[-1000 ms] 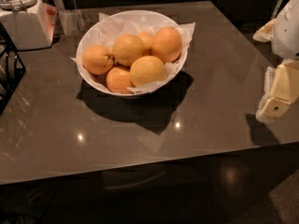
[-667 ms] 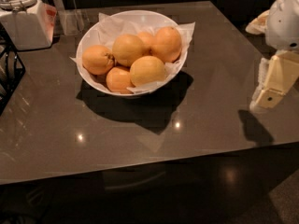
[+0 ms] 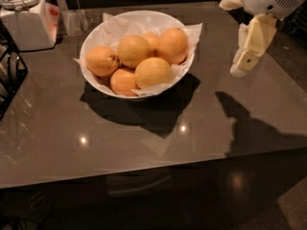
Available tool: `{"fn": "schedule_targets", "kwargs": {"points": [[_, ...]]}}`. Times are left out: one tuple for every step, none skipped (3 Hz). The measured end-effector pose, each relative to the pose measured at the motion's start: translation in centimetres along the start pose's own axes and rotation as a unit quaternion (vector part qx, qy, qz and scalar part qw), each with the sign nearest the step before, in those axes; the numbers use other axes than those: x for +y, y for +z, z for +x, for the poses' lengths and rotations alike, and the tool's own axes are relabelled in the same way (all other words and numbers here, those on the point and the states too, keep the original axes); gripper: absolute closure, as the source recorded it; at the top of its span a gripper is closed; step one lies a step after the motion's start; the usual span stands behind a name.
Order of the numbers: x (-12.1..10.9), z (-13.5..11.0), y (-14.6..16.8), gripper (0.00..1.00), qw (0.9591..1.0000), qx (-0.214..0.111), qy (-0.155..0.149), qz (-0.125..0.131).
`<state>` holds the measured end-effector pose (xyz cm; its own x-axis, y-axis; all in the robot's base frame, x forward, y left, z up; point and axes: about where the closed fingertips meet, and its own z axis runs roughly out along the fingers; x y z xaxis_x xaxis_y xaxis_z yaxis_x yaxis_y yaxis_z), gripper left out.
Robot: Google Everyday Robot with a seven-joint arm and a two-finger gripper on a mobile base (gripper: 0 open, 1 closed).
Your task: Pick orange from white bowl
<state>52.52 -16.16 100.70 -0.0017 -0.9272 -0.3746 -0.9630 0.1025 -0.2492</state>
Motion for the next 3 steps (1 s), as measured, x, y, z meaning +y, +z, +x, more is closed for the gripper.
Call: {"fn": "schedule_targets", "kwargs": {"points": [[-1.4, -0.7, -1.2, 0.0, 0.9996, -0.014, -0.003, 0.023], [-1.6, -0.5, -0.9, 0.0, 0.9992, -0.027, 0.002, 0.029], [-3.4, -1.1, 0.7, 0.0, 0.9987, -0.046, -0.019, 0.013]]}}
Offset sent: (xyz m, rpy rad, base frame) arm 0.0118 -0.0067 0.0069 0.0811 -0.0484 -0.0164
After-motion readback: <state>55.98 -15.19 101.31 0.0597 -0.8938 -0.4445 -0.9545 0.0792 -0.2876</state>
